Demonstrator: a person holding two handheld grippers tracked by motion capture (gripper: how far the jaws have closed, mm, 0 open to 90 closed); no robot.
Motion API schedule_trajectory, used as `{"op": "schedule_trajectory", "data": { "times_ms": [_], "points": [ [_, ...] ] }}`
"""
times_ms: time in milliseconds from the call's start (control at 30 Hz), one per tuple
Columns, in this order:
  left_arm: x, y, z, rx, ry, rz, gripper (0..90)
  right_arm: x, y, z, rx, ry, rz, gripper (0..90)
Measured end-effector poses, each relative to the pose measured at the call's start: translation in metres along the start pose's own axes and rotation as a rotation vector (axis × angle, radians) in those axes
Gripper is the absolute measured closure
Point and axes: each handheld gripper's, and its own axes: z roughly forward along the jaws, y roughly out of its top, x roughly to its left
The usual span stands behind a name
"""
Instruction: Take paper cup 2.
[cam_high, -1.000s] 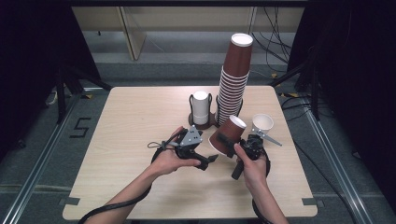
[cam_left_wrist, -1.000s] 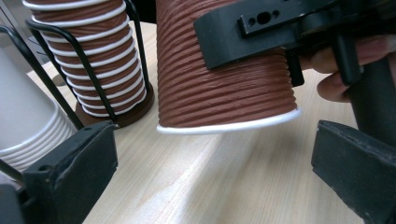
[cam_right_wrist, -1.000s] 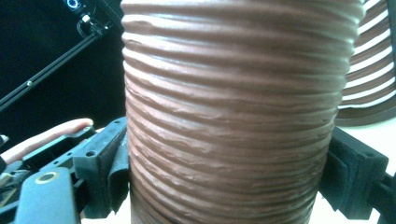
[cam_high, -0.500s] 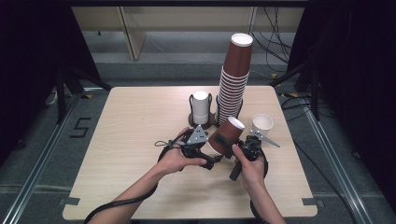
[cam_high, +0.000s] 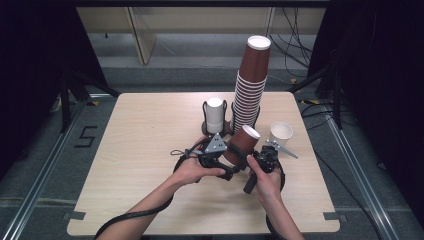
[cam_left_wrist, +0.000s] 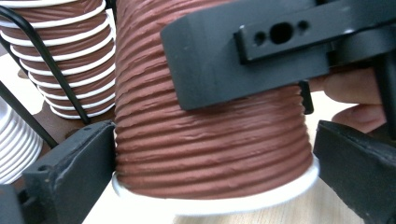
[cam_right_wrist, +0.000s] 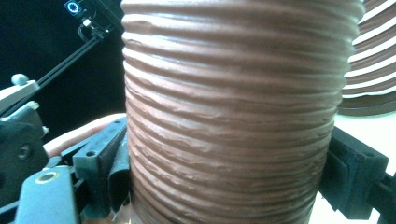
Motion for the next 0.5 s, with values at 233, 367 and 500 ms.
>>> {"op": "schedule_trajectory", "data": {
  "times_ms": [233, 367, 500],
  "points": [
    [0.0015, -0.0019, 0.0020, 0.003, -0.007, 0.000, 0.7, 0.0014, -0.0014, 0.0007, 0.007, 0.006, 0.007, 16.6],
    [0.0023, -0.0024, 0.0017, 0.003, -0.012, 0.005, 1.4, 0.0013, -0.0016, 0.0009, 0.008, 0.002, 0.006, 16.5],
    [0.0017, -0.0020, 0.0007, 0.005, -0.005, 0.018, 2.7, 0.0016, -0.0016, 0.0009, 0.011, 0.000, 0.005, 15.8]
  ]
}}
